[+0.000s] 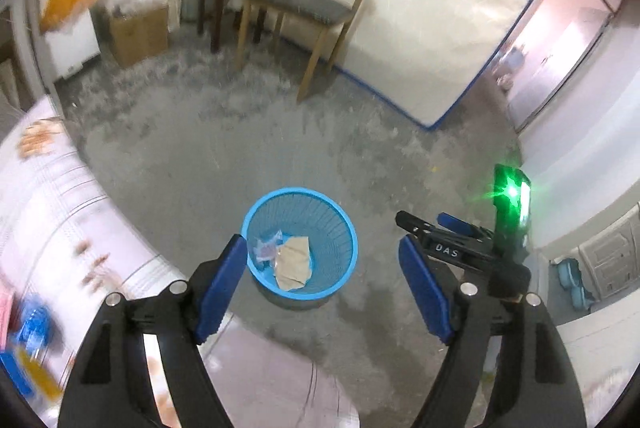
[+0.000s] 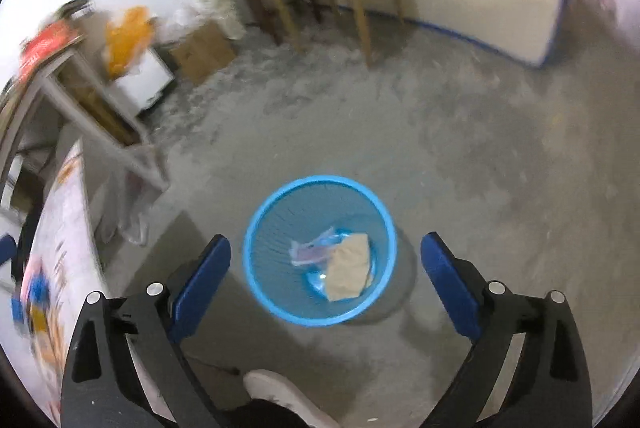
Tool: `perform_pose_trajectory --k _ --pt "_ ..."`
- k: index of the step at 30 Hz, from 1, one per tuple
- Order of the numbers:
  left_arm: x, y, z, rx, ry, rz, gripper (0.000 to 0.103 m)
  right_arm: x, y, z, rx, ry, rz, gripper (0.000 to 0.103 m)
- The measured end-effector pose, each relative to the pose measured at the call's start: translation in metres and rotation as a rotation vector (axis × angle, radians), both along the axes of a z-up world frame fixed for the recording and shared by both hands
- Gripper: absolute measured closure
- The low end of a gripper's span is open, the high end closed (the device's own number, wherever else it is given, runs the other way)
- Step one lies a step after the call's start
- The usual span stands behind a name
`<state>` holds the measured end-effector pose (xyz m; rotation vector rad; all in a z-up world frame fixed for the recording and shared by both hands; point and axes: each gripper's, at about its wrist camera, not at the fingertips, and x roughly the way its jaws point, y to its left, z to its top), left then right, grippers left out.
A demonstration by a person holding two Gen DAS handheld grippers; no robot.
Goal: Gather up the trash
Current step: 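Return both tools to the table and grasp the blue wrapper with the right tool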
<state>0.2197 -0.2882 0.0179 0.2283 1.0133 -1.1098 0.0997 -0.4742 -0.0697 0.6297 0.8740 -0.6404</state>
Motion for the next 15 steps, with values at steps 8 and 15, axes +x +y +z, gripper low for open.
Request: perform_pose_trajectory --k 8,15 --pt "-0.024 0.157 0.033 -0.105 -0.123 0.216 0.027 0.029 0.073 0.063 0.095 -0.225 0.365 0.011" --pt "-0.052 0.282 0.031 -0.128 -0.243 0.478 0.027 0.117 0.151 0.069 0.340 -0.306 0.670 0.023"
